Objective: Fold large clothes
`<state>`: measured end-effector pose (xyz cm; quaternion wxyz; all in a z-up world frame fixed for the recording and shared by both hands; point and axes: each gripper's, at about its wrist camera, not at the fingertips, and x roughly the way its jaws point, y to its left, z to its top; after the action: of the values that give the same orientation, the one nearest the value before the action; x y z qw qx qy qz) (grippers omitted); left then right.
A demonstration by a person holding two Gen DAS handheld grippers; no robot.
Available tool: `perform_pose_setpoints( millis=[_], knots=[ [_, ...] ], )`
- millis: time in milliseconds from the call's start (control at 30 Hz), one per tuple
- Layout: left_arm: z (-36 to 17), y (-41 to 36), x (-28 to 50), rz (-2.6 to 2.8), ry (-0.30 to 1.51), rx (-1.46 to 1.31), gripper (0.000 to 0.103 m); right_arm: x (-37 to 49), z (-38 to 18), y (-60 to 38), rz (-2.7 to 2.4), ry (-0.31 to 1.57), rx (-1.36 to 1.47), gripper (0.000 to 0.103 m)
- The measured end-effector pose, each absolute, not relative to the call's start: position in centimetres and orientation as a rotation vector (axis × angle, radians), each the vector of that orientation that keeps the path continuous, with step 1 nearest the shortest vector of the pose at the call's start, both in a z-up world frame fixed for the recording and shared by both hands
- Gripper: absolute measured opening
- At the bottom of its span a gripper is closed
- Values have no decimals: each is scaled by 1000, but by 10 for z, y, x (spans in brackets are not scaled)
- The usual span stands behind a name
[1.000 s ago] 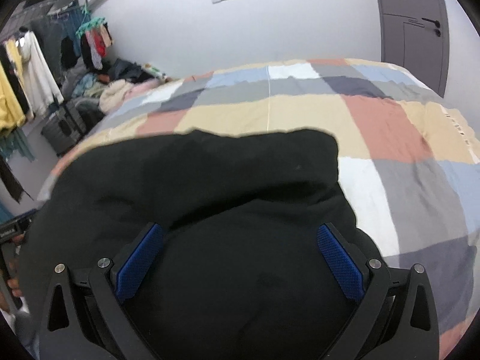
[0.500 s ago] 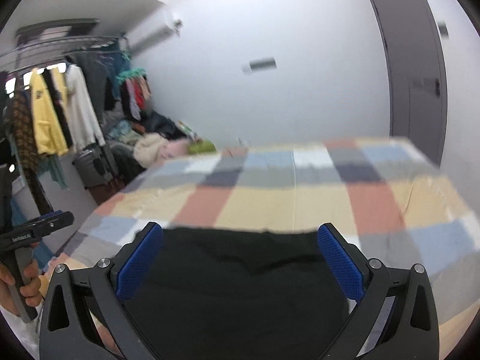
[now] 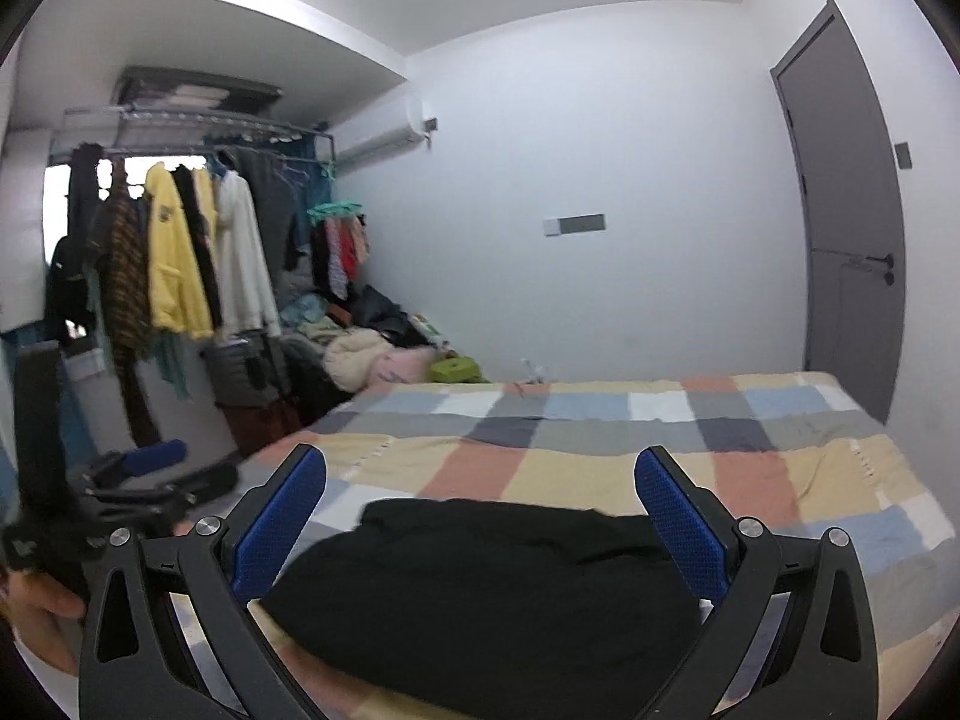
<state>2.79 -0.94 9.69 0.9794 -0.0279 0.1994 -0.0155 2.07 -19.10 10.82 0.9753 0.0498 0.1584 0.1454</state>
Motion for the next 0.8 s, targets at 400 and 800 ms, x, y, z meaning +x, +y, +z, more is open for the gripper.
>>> perform_pose_setpoints(
  millis=[400,800],
  knots=[
    [97,-22,-26,-81,375,-8,97,-33,104,-176,281,318,63,103],
    [64,-21,-28,-73,425,-50,97,-36,67,-188,199,400,79,103]
  ],
)
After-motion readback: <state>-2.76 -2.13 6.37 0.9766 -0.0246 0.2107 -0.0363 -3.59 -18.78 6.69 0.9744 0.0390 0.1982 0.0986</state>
